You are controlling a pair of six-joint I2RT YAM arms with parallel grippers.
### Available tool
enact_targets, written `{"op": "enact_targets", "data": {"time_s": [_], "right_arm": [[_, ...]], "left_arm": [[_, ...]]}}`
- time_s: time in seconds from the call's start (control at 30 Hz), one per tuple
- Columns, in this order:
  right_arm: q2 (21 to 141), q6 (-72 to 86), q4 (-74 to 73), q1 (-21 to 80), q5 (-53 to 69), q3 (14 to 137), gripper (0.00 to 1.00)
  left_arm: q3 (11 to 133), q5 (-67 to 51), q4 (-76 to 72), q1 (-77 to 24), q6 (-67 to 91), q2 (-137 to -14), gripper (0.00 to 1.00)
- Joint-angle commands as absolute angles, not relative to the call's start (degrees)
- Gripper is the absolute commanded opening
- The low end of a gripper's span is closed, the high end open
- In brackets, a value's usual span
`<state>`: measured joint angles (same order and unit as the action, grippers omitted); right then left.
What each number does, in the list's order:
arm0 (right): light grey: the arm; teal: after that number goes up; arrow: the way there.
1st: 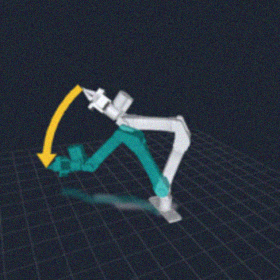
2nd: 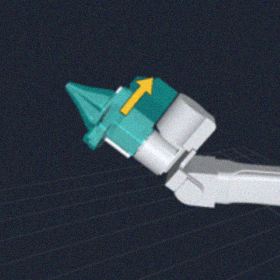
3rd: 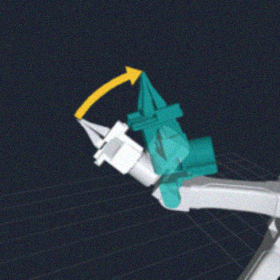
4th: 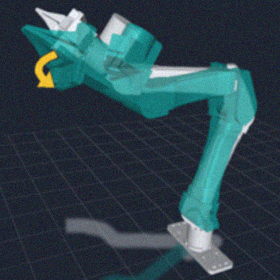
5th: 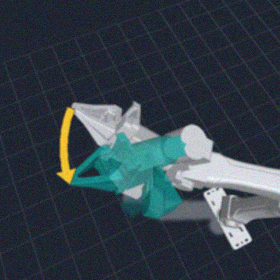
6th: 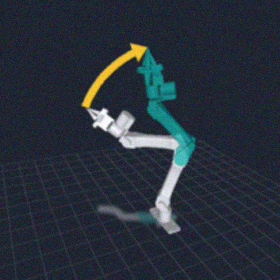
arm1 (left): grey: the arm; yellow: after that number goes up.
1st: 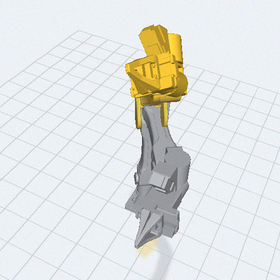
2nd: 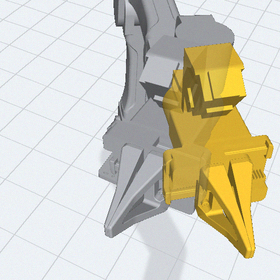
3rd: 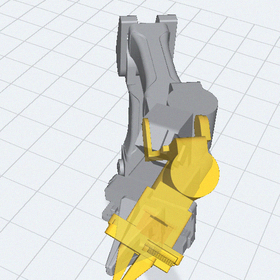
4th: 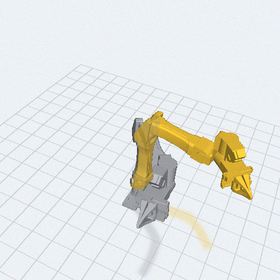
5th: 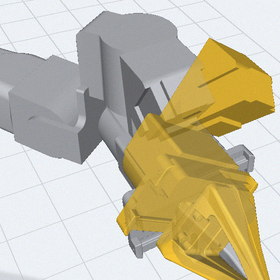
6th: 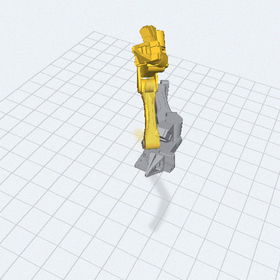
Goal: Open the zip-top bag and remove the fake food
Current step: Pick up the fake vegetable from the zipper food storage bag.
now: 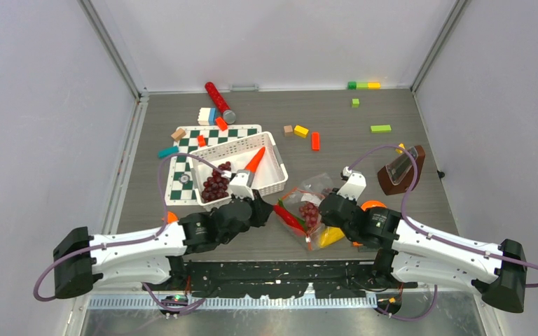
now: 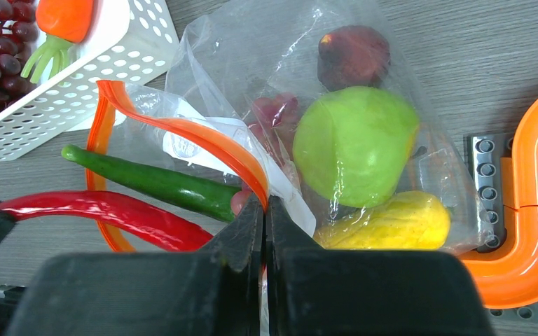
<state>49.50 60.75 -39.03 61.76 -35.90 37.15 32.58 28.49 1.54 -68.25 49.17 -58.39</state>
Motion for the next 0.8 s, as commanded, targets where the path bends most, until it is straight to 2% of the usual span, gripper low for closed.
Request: {"op": "enact_targets", "data": {"time_s": [0.0,0.4,0.77], "right_arm": [[49.0,60.7,-38.2,61.8,-37.5,38.1,0.00],[49.8,60.4,-37.9,61.8,-37.3,38.4,0.00],[49.2,60.6,-38.1,61.8,-37.3,38.0,0.00]], "left_arm": [[35.7,32.6,3.8,-68.2,46.9,-54.1,0.08],[41.0,36.5,14.4,-64.1,40.1,-46.3,0.03],[47.0,34.5,20.3,-49.8,33.2,-43.0,0.04]]}}
